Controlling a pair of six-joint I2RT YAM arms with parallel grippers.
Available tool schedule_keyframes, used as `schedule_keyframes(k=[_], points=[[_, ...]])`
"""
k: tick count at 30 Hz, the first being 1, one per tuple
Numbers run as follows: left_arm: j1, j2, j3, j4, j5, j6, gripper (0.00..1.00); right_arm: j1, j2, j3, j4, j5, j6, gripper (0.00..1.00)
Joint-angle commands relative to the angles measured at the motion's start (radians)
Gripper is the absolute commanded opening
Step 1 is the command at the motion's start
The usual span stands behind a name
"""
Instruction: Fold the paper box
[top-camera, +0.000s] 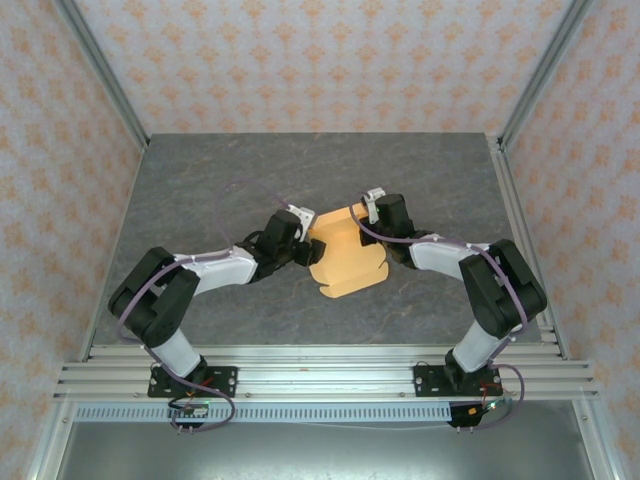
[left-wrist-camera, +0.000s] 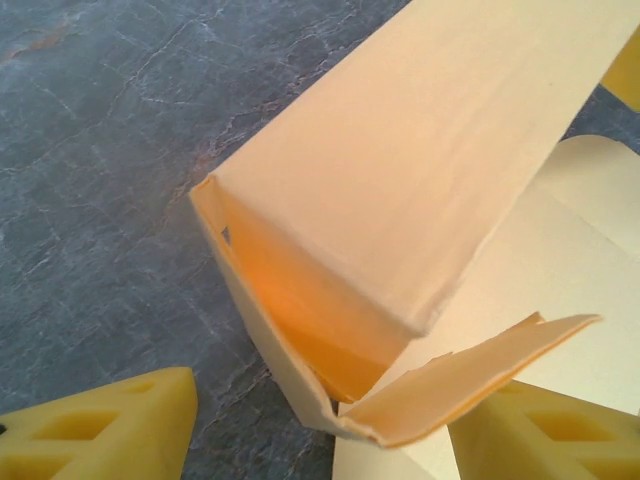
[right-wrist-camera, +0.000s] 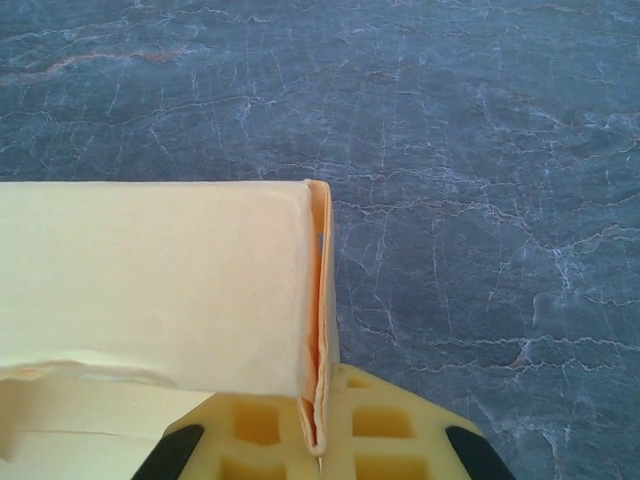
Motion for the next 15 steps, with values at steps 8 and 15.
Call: schedule_keyframes(k=[8,15], points=[[-0.004,0.062,0.052,0.05,-0.116,-0.019,0.52,0.008,-0.004,0.006,-0.012,-0.014,-0.003,0.0],[-0.022,0.091,0.084,0.085,-0.193,0.006,0.46,0.01,-0.02,-0.01,0.008,-0.042,-0.003,0.0]])
